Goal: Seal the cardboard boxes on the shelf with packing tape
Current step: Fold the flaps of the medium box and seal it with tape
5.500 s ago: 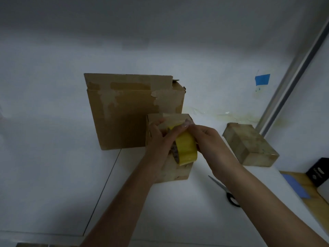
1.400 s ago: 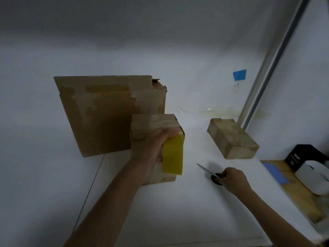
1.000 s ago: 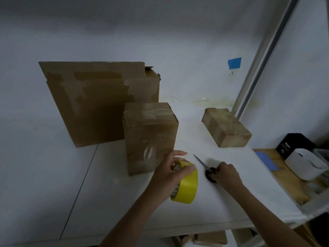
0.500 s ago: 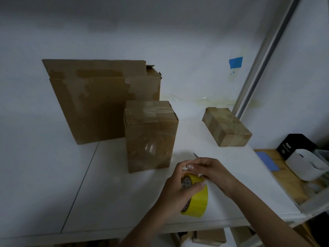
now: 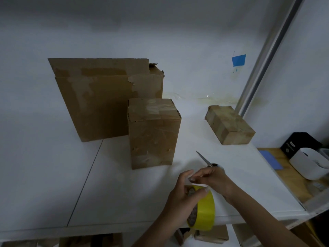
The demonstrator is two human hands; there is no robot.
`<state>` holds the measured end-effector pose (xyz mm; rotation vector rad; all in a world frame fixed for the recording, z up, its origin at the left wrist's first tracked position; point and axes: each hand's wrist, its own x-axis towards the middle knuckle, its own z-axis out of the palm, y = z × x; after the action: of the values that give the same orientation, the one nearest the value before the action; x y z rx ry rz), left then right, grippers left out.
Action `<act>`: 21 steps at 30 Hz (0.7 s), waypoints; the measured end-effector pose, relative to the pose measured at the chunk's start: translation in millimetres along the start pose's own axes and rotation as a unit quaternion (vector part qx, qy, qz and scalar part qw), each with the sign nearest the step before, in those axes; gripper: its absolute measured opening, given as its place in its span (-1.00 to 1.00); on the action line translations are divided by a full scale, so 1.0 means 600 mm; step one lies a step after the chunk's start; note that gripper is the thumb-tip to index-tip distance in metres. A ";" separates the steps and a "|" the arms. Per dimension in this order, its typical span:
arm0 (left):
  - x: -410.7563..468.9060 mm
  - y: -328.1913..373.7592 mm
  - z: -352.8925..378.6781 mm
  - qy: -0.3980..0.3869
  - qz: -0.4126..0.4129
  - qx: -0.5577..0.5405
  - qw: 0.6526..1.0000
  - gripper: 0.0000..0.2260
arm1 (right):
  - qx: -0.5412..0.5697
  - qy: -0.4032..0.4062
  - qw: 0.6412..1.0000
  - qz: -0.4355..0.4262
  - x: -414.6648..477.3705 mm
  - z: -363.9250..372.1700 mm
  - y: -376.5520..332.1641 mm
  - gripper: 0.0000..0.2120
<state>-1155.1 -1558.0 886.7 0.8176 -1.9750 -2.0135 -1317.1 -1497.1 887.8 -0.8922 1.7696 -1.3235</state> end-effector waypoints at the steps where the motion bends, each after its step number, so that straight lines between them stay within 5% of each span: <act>1: -0.001 -0.003 0.002 -0.006 -0.009 0.005 1.000 -0.50 | -0.003 -0.005 1.000 0.002 -0.002 0.000 0.010 -0.92; 10: -0.030 -0.034 0.027 -0.020 -0.067 -0.063 0.996 -0.74 | -0.018 -0.065 0.998 -0.001 -0.026 -0.002 0.060 -0.90; 15: -0.043 -0.030 0.034 -0.020 -0.091 -0.123 0.988 -0.69 | -0.022 -0.055 0.998 0.006 -0.017 -0.008 0.092 -0.66; 18: -0.047 -0.036 0.038 -0.014 -0.136 -0.146 0.980 -0.64 | -0.051 -0.061 0.996 -0.032 -0.021 0.003 0.096 -0.94; 21: -0.051 -0.051 0.043 -0.003 -0.152 -0.128 0.980 -0.67 | -0.101 -0.048 0.991 -0.067 -0.018 0.004 0.113 -0.70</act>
<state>-1136.1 -1517.6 863.5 1.1032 -1.6248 -2.3745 -1316.5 -1473.3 823.6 -1.1847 1.8186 -1.1766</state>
